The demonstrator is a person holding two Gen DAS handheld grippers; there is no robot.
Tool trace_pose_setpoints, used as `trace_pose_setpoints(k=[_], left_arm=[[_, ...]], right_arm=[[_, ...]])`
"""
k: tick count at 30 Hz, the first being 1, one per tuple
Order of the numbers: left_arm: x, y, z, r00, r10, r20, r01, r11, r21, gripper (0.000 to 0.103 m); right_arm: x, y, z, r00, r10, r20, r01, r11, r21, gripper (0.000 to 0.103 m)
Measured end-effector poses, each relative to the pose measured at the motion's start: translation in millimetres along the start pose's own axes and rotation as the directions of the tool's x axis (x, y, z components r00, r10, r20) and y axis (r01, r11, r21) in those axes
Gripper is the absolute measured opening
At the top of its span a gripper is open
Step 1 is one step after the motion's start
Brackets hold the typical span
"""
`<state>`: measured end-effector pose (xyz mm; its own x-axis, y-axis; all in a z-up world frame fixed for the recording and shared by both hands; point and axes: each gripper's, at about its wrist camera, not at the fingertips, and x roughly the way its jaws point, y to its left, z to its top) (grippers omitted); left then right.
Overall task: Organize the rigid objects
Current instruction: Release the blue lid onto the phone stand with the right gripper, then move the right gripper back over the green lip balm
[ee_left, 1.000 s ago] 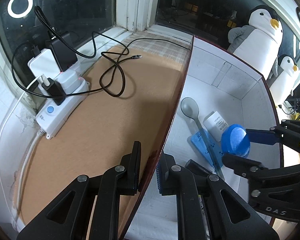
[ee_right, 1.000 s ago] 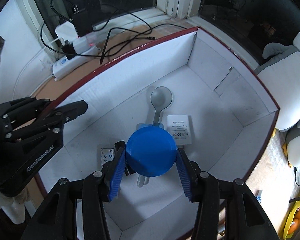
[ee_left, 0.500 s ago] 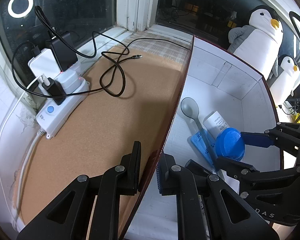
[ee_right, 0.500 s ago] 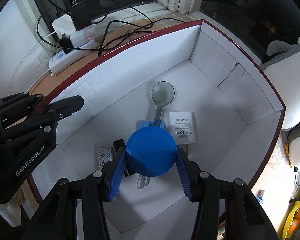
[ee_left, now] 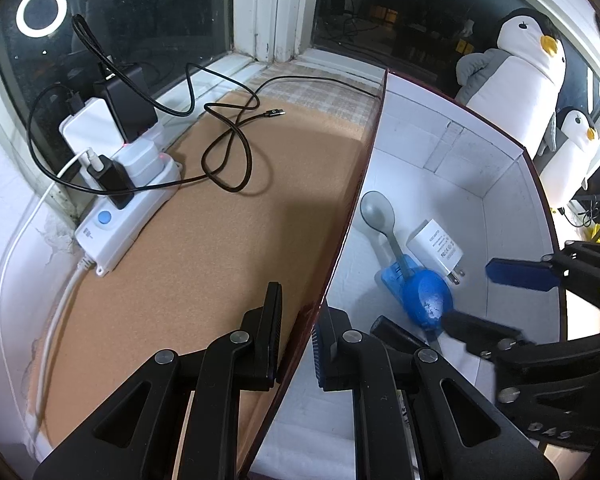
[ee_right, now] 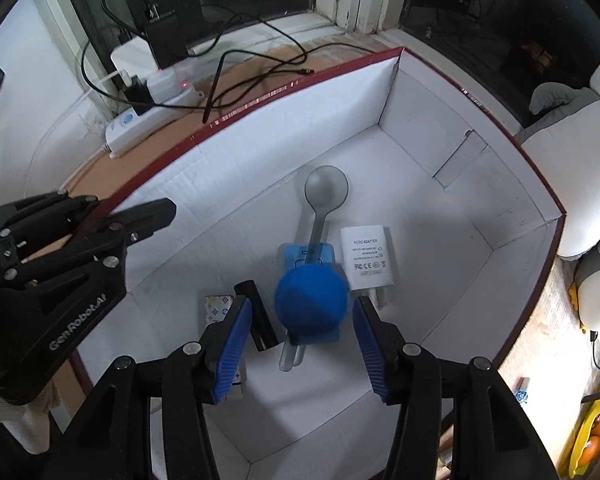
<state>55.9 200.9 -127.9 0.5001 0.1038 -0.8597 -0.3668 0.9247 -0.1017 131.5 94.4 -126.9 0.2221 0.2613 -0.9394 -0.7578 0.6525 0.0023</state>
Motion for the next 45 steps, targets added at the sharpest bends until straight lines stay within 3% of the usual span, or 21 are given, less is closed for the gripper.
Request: trace_pose_setpoints(k=[8, 18, 25, 31, 38, 45], left_arm=[[-8, 0, -6, 1.0, 0.014, -0.003, -0.014, 1.0, 0.008, 0.012], [-17, 1, -13, 1.0, 0.03, -0.005, -0.03, 1.0, 0.002, 0.012], [-23, 3, -19, 0.999, 0.042, -0.007, -0.042, 0.999, -0.004, 0.013], [-26, 3, -22, 0.999, 0.047, -0.009, -0.047, 0.999, -0.008, 0.013], [-28, 2, -25, 0.999, 0.052, -0.01, -0.052, 0.999, -0.007, 0.013], [-28, 2, -25, 0.999, 0.052, -0.01, -0.052, 0.999, -0.007, 0.013]], right_arm=[[-51, -26, -23, 0.993, 0.022, 0.116, -0.035, 0.994, 0.107, 0.049], [-99, -109, -98, 0.981, -0.039, 0.188, -0.029, 0.938, 0.346, 0.049], [-81, -164, -162, 0.989, -0.089, 0.114, 0.019, 0.862, 0.506, 0.049], [-52, -192, -199, 0.997, -0.058, 0.057, 0.012, 0.798, 0.603, 0.049], [-19, -205, -216, 0.999, 0.019, 0.04, -0.041, 0.736, 0.675, 0.044], [1, -204, -214, 0.999, 0.041, -0.006, -0.026, 0.727, 0.686, 0.034]])
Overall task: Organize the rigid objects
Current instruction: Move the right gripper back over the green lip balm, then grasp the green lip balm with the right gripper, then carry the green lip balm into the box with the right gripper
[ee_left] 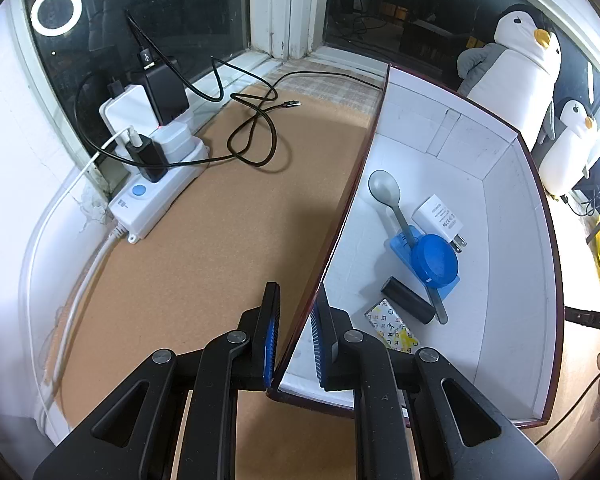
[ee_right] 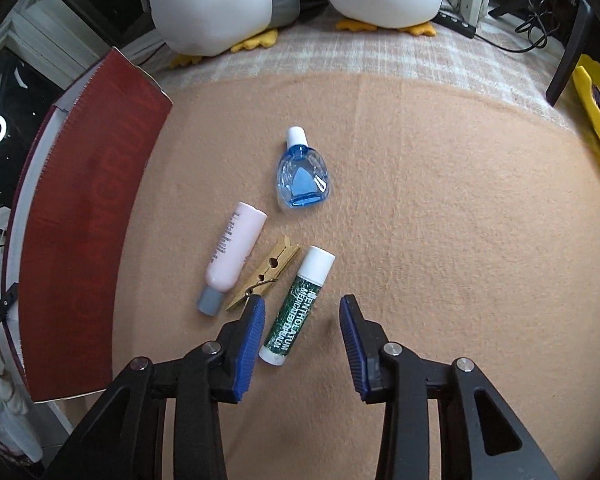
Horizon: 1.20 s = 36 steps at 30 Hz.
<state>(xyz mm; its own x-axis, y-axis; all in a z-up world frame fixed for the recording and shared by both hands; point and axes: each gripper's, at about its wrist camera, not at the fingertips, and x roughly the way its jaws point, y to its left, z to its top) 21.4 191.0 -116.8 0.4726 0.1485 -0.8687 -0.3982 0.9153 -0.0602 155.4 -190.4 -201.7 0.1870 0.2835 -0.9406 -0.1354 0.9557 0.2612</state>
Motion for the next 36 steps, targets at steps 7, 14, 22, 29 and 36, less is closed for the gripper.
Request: trace_pose_setpoints(k=[7, 14, 22, 29, 36], left_arm=[[0, 0, 0, 1.0, 0.0, 0.001, 0.0, 1.0, 0.0, 0.013], [0, -1, 1, 1.0, 0.0, 0.0, 0.0, 1.0, 0.0, 0.013], [4, -3, 3, 1.0, -0.005, -0.002, 0.005, 1.0, 0.001, 0.013], [10, -6, 11, 1.0, -0.016, -0.002, 0.016, 1.0, 0.005, 0.013], [16, -9, 18, 0.999, -0.035, 0.003, 0.035, 0.999, 0.007, 0.013]], right_arm=[[7, 2, 4, 0.998, -0.051, -0.025, 0.05, 0.998, -0.024, 0.019], [2, -2, -1, 0.997, -0.077, -0.032, 0.075, 0.996, -0.047, 0.014], [-33, 9, 0, 0.999, -0.025, 0.037, 0.027, 0.999, -0.045, 0.014], [-76, 74, 16, 0.992, 0.071, 0.106, -0.05, 0.981, -0.188, 0.014], [-84, 167, 30, 0.984, 0.146, 0.101, -0.102, 0.931, -0.35, 0.014]])
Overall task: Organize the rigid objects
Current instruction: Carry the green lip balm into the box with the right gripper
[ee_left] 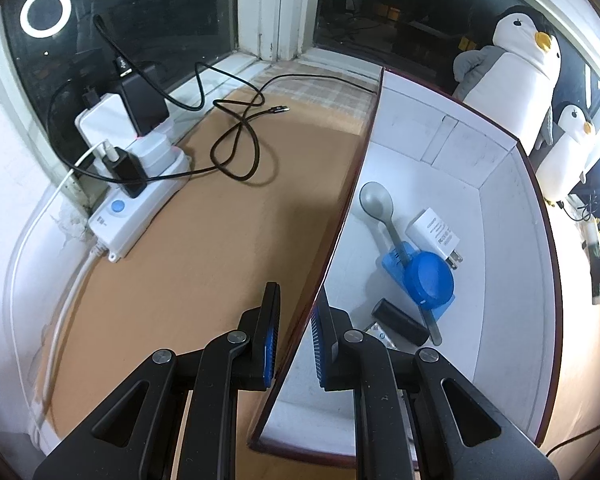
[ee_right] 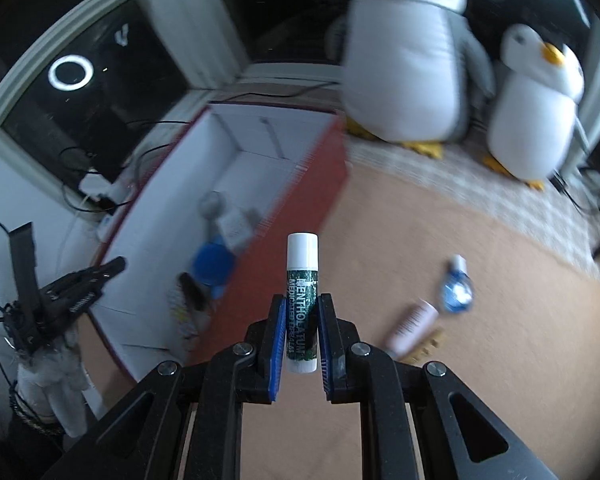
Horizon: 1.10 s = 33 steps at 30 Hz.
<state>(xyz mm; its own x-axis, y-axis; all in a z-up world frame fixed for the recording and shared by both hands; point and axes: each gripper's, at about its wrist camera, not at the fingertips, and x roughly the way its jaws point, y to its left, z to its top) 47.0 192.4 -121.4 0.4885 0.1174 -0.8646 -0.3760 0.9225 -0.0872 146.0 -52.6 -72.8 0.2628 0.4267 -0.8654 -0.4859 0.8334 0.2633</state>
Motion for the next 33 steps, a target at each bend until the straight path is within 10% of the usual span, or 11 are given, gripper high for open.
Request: trace_pose_setpoints(k=[12, 33], left_arm=[[11, 3, 3, 1.0, -0.022, -0.008, 0.022, 1.0, -0.006, 0.012], [14, 5, 2, 0.999, -0.034, -0.006, 0.034, 0.999, -0.01, 0.012]], right_arm=[[71, 92, 26, 0.993, -0.013, -0.121, -0.011, 0.981, -0.194, 0.014], [138, 115, 16, 0.966, -0.098, -0.238, 0.034, 0.965, -0.261, 0.014]])
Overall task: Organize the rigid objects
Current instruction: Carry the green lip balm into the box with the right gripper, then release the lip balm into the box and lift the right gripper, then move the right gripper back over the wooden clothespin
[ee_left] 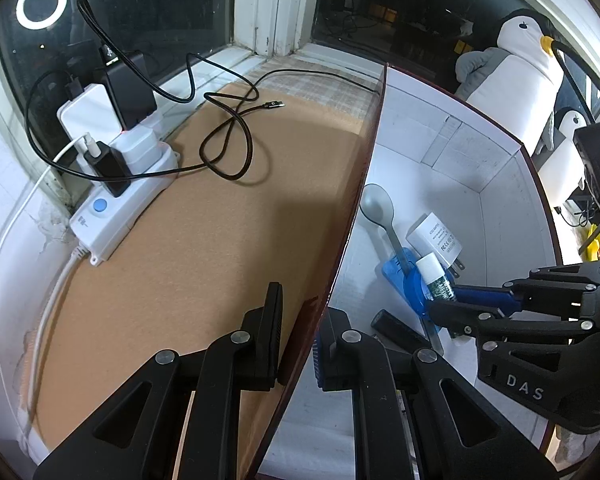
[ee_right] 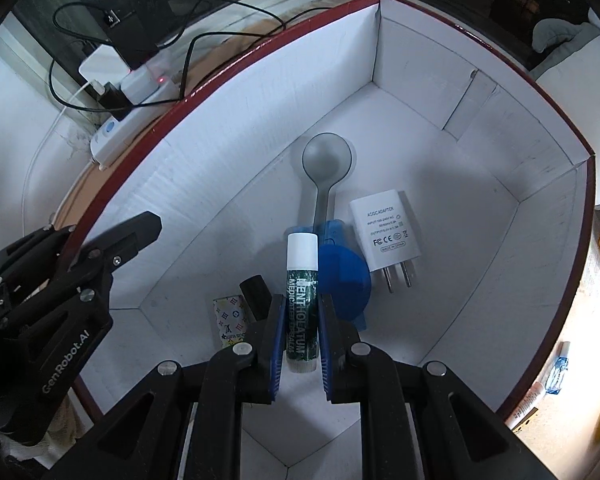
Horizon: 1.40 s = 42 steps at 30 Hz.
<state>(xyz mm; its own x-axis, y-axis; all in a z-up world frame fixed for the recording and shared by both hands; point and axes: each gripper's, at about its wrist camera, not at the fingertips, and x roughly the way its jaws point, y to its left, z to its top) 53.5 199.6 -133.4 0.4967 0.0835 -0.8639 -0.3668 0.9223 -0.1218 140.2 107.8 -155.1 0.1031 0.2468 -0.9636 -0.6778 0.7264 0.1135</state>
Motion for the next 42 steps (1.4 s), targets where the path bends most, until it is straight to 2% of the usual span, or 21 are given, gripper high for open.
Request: trace_pose_setpoints(k=[3, 7, 9, 20, 27, 31, 36, 39, 42], left_arm=[[0, 0, 0, 1.0, 0.001, 0.0, -0.001, 1.0, 0.0, 0.012], [0, 0, 0, 1.0, 0.002, -0.001, -0.002, 1.0, 0.001, 0.012], [0, 0, 0, 1.0, 0.003, -0.002, -0.003, 1.0, 0.002, 0.012], [-3, 1, -1, 1.0, 0.007, -0.004, -0.007, 1.0, 0.006, 0.012], [-13, 2, -5, 1.0, 0.017, 0.0, -0.017, 1.0, 0.013, 0.012], [-17, 1, -7, 1.0, 0.019, 0.002, -0.019, 1.0, 0.017, 0.012], [-22, 2, -10, 1.0, 0.028, 0.003, -0.028, 1.0, 0.013, 0.012], [-25, 0, -12, 0.999, 0.035, 0.005, -0.035, 0.999, 0.013, 0.012], [-28, 0, -13, 0.999, 0.041, 0.004, -0.041, 0.999, 0.01, 0.013]], right_arm=[[1, 2, 0, 1.0, -0.006, 0.004, 0.006, 1.0, -0.006, 0.015], [-4, 1, 0, 1.0, 0.001, 0.016, -0.001, 1.0, -0.001, 0.035], [-8, 1, 0, 1.0, 0.008, 0.027, -0.008, 1.0, 0.002, 0.038], [-68, -23, -25, 0.985, 0.076, 0.153, -0.088, 0.993, 0.072, 0.041], [-111, -66, -58, 0.965, 0.077, 0.25, -0.122, 0.978, 0.169, 0.041], [-130, -92, -79, 0.957, 0.032, 0.287, -0.099, 0.969, 0.224, 0.041], [-134, -131, -109, 0.956, -0.028, 0.292, -0.071, 0.944, 0.323, 0.041], [-127, -151, -126, 0.962, -0.082, 0.261, -0.021, 0.93, 0.368, 0.041], [-111, -172, -143, 0.971, -0.095, 0.218, -0.005, 0.908, 0.419, 0.041]])
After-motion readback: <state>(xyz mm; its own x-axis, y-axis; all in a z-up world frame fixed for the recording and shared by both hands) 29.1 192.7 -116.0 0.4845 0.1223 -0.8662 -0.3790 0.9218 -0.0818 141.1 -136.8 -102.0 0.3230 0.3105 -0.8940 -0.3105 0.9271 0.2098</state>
